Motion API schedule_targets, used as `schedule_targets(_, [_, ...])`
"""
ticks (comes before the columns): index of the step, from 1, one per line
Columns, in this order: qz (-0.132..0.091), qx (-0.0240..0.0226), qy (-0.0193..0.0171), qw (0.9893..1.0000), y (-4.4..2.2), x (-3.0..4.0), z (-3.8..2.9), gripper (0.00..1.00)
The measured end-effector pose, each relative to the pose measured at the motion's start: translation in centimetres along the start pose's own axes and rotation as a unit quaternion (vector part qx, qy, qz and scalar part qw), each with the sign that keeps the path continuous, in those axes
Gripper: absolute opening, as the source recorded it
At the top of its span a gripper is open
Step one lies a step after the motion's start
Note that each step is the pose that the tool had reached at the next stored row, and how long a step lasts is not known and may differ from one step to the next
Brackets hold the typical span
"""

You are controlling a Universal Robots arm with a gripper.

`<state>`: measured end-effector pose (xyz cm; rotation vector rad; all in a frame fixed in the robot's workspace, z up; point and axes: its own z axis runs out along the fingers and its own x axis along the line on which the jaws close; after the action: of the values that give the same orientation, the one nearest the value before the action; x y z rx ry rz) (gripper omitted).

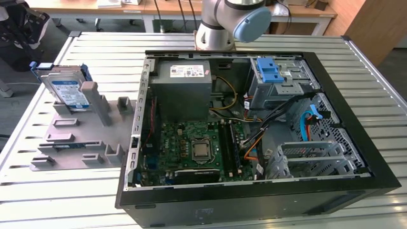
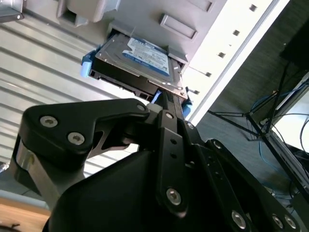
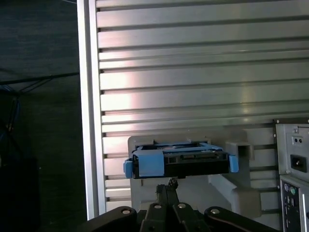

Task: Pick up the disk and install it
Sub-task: 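Reach for the disk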

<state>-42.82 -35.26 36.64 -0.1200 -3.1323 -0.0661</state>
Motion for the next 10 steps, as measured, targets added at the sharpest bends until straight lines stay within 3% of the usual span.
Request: schedule_targets(10, [0.000,0.0000,0.0000,1.0000,-0.01,0.19,0.00,0.11])
